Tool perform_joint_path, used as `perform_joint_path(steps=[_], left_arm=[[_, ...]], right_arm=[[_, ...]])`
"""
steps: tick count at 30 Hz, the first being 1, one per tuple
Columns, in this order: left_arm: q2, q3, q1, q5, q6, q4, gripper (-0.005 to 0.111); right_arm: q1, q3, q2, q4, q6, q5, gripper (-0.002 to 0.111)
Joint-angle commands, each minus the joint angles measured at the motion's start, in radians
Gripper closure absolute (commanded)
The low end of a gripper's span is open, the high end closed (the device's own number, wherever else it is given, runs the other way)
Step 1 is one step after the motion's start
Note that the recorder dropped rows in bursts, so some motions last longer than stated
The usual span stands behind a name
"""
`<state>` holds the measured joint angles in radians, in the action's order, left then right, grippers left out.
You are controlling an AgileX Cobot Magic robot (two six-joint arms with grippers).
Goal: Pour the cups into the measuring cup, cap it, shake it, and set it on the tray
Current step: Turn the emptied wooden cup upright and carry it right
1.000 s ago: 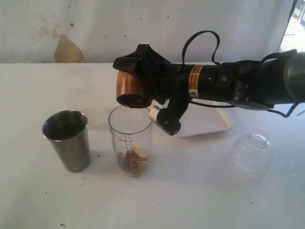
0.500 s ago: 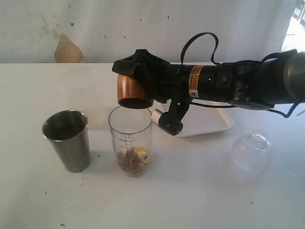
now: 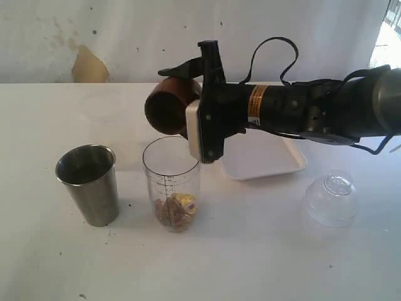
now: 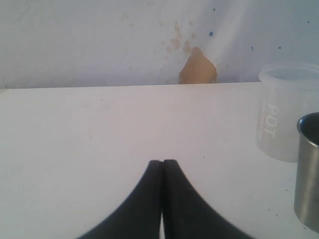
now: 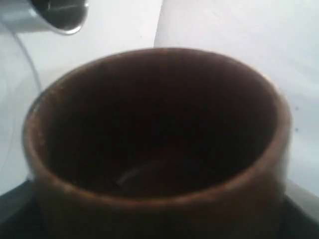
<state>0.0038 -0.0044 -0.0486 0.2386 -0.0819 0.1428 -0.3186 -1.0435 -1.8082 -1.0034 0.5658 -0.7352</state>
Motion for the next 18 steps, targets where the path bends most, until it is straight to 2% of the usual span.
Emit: perform_joint_path(steps=[1, 8, 10, 13, 16, 18], left_arm=[[-0.004, 0.004, 0.002, -0.001, -0.003, -0.007, 0.107], [-0.004, 0.004, 0.002, -0.001, -0.003, -0.007, 0.107], [-0.004, 0.004, 0.002, -0.001, -0.003, -0.007, 0.107], [-0.004, 0.004, 0.002, -0.001, -0.003, -0.007, 0.107], [-0.004, 0.004, 0.002, -0.001, -0.003, -0.007, 0.107], [-0.004, 0.004, 0.002, -0.001, -0.003, -0.007, 0.107]], right_arm=[[0.000, -0.003, 0.015, 0.217, -0.314, -0.015, 0.108], [0.000, -0.010, 0.015, 0.515, -0.676, 0.019, 0.108], [0.000, -0.058, 0.015, 0.568, -0.795, 0.168, 0.108], [0.000, -0.167, -0.002, 0.561, -0.841, 0.398, 0.108], [0.008, -0.226, -0.020, 0.561, -0.847, 0.484, 0.108], [0.033, -0.236, -0.025, 0.565, -0.887, 0.479, 0.108]])
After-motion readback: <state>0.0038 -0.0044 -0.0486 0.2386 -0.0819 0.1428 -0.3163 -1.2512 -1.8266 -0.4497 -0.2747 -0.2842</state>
